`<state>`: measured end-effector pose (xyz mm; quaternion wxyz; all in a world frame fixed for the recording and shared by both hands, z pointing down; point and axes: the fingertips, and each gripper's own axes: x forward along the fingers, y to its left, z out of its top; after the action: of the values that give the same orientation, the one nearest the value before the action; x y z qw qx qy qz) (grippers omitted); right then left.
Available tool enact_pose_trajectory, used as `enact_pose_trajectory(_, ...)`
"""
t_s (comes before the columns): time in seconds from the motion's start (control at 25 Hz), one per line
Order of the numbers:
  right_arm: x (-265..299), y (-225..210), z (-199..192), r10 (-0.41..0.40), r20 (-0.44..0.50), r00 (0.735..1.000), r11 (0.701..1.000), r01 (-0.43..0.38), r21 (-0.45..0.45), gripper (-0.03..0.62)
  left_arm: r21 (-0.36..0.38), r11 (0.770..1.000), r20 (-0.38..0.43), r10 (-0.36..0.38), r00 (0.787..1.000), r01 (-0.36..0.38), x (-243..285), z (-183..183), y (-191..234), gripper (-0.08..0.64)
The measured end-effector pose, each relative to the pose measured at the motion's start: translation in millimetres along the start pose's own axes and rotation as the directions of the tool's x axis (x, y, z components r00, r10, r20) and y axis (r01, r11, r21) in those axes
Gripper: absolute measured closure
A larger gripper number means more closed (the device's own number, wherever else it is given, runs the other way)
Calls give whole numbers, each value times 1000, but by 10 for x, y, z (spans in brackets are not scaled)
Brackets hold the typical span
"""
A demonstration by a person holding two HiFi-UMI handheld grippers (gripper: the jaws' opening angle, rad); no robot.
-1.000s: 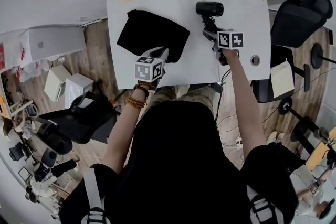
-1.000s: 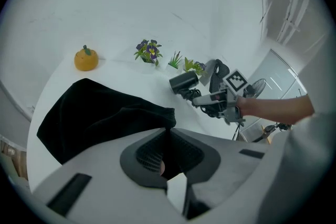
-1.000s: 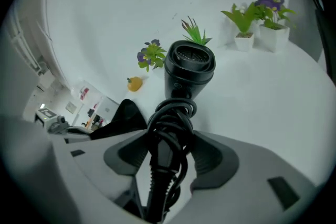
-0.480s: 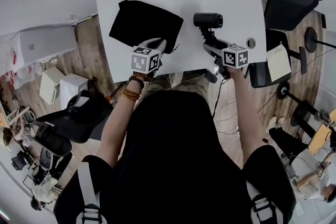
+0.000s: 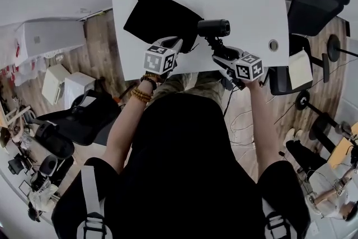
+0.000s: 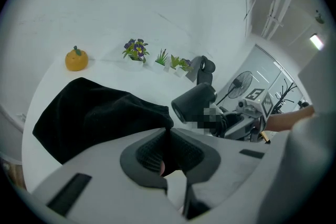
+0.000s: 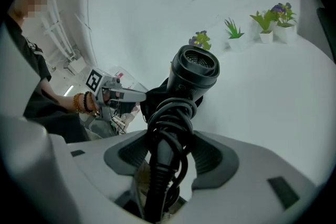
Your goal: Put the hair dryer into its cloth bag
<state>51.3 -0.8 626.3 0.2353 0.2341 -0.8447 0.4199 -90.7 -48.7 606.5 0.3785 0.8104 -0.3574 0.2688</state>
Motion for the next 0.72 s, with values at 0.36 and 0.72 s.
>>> enact_pose_trajectory(0.36,450,303,-282,157,-167,973,988,-154,30,323,-8,1000,44,5,999,-4,-123,68,146,518)
enact_pose_trajectory(0.72,608,-4,-272,15,-190,982,1000,-16,0,306,-14,1000,31,13,999,-12,-71,-27,128,518)
